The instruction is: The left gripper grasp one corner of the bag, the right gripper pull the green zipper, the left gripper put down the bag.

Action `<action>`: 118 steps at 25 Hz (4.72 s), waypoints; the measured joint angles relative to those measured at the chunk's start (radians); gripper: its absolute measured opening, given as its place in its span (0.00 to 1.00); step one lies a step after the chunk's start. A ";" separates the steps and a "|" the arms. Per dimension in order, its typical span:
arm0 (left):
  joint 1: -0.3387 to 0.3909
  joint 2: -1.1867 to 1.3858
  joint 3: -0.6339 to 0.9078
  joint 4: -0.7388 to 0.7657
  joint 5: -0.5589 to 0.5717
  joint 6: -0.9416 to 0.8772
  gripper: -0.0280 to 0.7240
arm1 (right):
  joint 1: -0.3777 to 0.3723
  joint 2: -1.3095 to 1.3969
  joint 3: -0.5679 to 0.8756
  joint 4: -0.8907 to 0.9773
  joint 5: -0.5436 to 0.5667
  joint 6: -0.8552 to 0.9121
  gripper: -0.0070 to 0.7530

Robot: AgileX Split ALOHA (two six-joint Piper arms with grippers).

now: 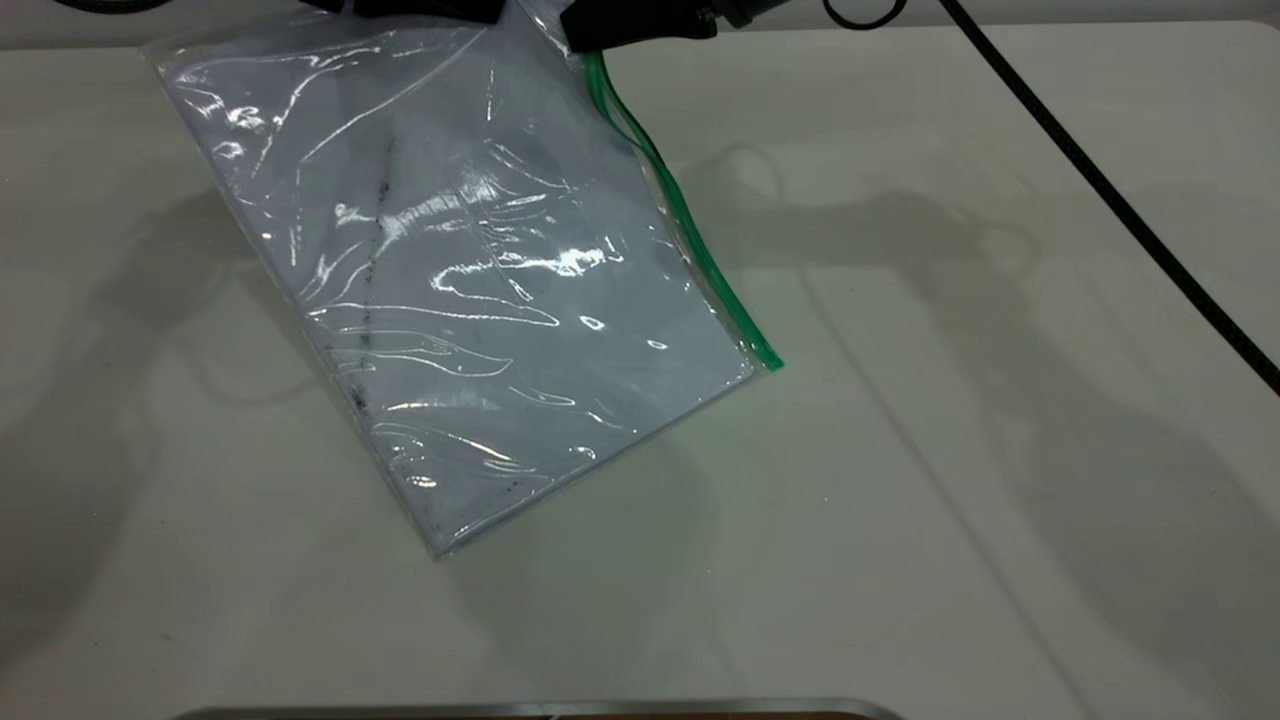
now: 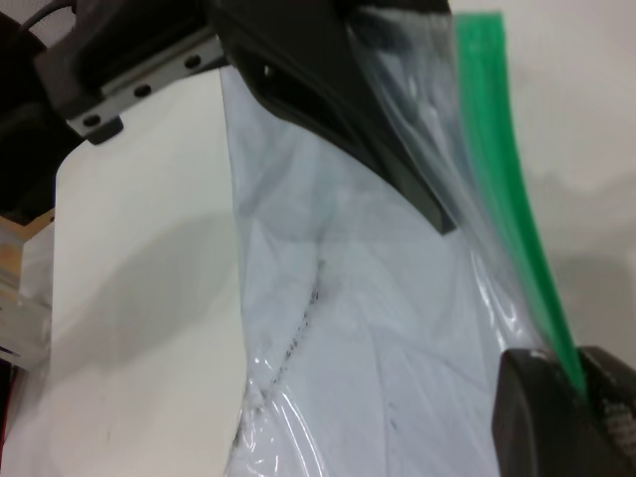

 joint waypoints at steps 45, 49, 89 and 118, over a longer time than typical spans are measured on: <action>0.066 -0.098 -0.011 -0.235 -0.085 0.020 0.11 | -0.014 0.038 0.034 -0.417 0.028 0.160 0.57; 0.066 -0.098 -0.011 -0.209 -0.089 0.009 0.11 | -0.014 -0.029 0.030 -0.443 0.070 0.158 0.70; -0.134 -0.374 -0.017 0.610 -0.169 -1.043 0.64 | -0.013 -1.000 0.048 -1.093 0.279 1.083 0.54; -0.317 -0.960 0.207 1.129 0.031 -1.764 0.58 | -0.013 -1.879 1.359 -1.269 0.166 1.362 0.54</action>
